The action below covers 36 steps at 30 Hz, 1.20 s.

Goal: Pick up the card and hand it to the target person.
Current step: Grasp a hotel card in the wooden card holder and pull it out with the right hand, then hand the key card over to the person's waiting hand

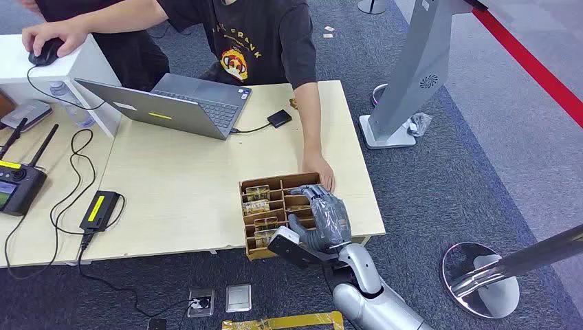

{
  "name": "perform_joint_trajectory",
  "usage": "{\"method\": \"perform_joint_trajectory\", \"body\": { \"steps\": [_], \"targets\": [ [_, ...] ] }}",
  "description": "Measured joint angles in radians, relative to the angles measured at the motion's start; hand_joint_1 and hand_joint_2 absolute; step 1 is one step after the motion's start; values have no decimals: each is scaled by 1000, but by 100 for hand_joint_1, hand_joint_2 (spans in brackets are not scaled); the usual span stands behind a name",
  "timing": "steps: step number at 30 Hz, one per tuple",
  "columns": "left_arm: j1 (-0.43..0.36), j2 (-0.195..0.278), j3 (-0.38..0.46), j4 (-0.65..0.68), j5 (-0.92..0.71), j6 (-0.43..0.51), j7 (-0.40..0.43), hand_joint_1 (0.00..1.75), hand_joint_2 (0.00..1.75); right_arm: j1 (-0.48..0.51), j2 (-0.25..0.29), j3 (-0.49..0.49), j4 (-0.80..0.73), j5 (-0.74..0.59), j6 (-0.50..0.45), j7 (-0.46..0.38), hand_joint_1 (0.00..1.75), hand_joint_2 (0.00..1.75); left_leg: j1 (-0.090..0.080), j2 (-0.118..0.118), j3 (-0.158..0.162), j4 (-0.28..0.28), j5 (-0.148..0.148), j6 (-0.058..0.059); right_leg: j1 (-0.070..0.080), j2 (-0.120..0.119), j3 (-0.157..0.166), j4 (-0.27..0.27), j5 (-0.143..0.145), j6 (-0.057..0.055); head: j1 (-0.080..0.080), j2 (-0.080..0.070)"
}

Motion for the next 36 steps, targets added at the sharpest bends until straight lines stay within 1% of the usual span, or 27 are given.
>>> {"method": "perform_joint_trajectory", "body": {
  "steps": [9, 11, 13, 15, 17, 18, 26, 36],
  "targets": [
    [0, 0, -1, 0, 0, -3, 0, 0, 0, -8, -3, -1, 50, -4, -10, 4, 75, 175, 0, 0, 0, 0, 0, 0, 0, 0, 0, 0, 0, 0, 0, 0],
    [0, 0, -2, 0, -1, -4, 1, 0, 0, -9, -3, -2, 63, -4, -17, 4, 79, 175, 0, 0, 0, 0, 0, 0, 0, 0, 0, 0, 0, 0, 0, 0],
    [0, 0, -3, 0, -1, -5, 1, 0, 0, -10, -3, -3, 78, -3, -25, 3, 104, 175, 0, 0, 0, 0, 0, 0, 0, 0, 0, 0, 0, 0, 0, 0],
    [0, 0, -3, 0, -2, -5, 2, 0, 0, -12, -3, -3, 90, -3, -31, 0, 145, 175, 0, 0, 0, 0, 0, 0, 0, 0, 0, 0, 0, 0, 0, 0],
    [0, 0, -4, 0, -2, -5, 4, 0, 0, -15, -2, -3, 100, -3, -36, -7, 170, 175, 0, 0, 0, 0, 0, 0, 0, 0, 0, 0, 0, 0, 0, 0],
    [0, 0, -4, 0, -2, -4, 5, 0, 0, -19, -2, -3, 106, -3, -39, -12, 175, 175, 0, 0, 0, 0, 0, 0, 0, 0, 0, 0, 0, 0, 0, 0],
    [0, 0, -4, 0, -2, -4, 6, 0, 0, -47, 7, -3, 149, -7, -55, -33, 175, 175, 0, 0, 0, 0, 0, 0, 0, 0, 0, 0, 0, 0, 0, 0],
    [0, 0, -5, 0, -1, -3, 7, 0, 0, -54, 16, -8, 178, -5, -76, -48, 175, 175, 0, 0, 1, 0, 0, 0, 0, 0, 1, 0, 0, 0, -1, 0]
  ]
}}
